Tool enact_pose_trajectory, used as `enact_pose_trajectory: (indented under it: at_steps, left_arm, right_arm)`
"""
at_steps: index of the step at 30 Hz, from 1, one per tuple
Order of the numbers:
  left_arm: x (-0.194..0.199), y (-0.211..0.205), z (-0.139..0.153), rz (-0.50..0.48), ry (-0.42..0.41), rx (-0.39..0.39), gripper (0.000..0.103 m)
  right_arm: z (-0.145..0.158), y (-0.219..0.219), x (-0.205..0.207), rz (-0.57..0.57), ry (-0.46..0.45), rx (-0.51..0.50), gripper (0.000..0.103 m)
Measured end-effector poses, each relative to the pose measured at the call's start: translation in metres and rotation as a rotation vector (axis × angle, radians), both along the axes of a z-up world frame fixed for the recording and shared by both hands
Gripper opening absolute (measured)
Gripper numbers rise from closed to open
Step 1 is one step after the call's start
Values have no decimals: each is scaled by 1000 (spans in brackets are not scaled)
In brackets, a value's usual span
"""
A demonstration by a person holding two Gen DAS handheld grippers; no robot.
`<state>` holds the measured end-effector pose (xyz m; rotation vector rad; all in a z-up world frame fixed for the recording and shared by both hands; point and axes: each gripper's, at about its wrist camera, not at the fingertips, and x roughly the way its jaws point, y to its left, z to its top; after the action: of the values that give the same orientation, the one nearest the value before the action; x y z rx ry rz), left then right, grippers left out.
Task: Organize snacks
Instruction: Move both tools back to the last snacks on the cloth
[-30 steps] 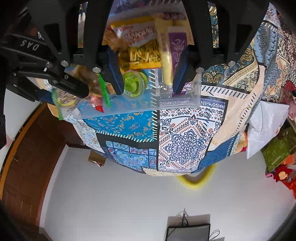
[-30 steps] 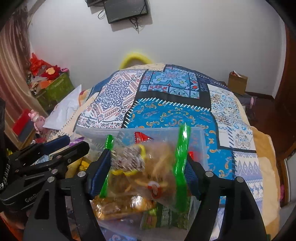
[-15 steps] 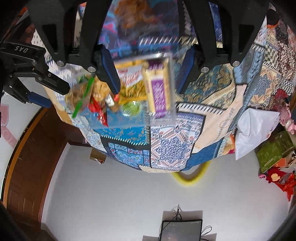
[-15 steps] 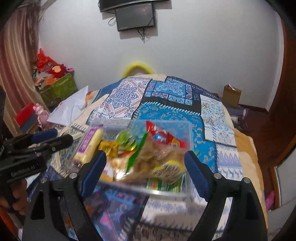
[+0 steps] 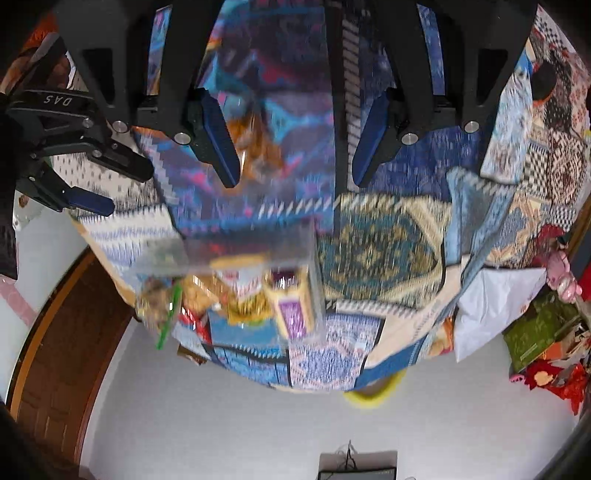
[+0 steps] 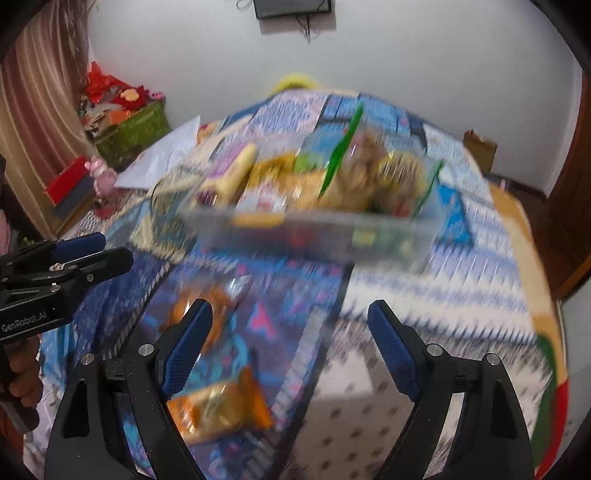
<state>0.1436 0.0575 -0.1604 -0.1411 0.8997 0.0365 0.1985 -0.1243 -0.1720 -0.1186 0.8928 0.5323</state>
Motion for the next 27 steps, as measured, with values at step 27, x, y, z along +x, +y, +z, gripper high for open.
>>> enact_pose_trajectory:
  at_steps: [27]
  left_arm:
    - [-52, 11, -43, 61, 77, -71, 63]
  right_arm:
    - [-47, 37, -48, 90, 94, -38, 69]
